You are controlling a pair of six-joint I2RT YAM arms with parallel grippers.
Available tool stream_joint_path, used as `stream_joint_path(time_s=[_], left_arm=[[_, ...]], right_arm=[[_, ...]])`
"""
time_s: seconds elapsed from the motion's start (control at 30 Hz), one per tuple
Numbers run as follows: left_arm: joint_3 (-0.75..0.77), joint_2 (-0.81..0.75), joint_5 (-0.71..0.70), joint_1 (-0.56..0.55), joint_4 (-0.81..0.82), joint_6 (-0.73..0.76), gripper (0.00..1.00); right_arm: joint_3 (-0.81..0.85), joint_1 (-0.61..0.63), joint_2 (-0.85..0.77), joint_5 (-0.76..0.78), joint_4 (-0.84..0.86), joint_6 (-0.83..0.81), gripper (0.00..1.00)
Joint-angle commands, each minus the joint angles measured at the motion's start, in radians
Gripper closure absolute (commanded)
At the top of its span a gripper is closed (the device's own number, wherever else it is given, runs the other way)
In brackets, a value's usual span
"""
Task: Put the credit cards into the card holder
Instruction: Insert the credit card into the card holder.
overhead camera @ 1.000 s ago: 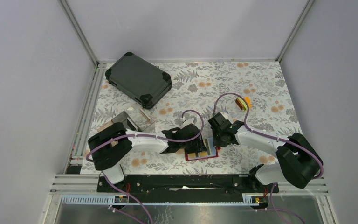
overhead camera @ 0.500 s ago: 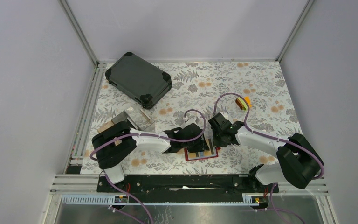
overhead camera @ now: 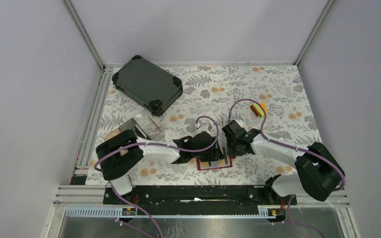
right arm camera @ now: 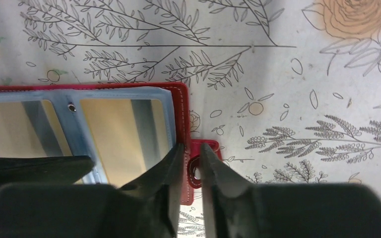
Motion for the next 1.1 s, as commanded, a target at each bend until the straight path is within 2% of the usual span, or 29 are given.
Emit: stream_joint_path(time_s=[0.0,0.07,0.17,0.37,0.6,1.07], left_arm=[[-0.017,-0.134,-0.084,-0.006,0.008,0.062,0.46],[-0.022,-0.186,-0.126,-0.004,-0.055,0.085,0.41],[-0.039,-0.252,-0.173,0.004,-0.135,0.102,0.32],[-0.087,-0.290,-0.152,0.028,-0.215,0.090,0.28],[-0.113,-0.287,-0.196,0.031,-0.258,0.063,0.29],[-0.119,-0.239,-0.203,0.041,-0.269,0.053,0.50]], right_arm=[[0.034,0.003,-0.040,0.070,-0.085,0.007,0.68],[0.052,0.003,-0.070,0.096,-0.113,0.004,0.57],[0.065,0.003,-0.128,0.102,-0.135,0.002,0.48],[0.032,0.002,-0.211,0.022,-0.109,0.022,0.41],[-0.033,0.003,-0.179,-0.191,0.027,0.004,0.56],[-0.090,0.003,-0.138,-0.154,0.061,0.032,0.74]])
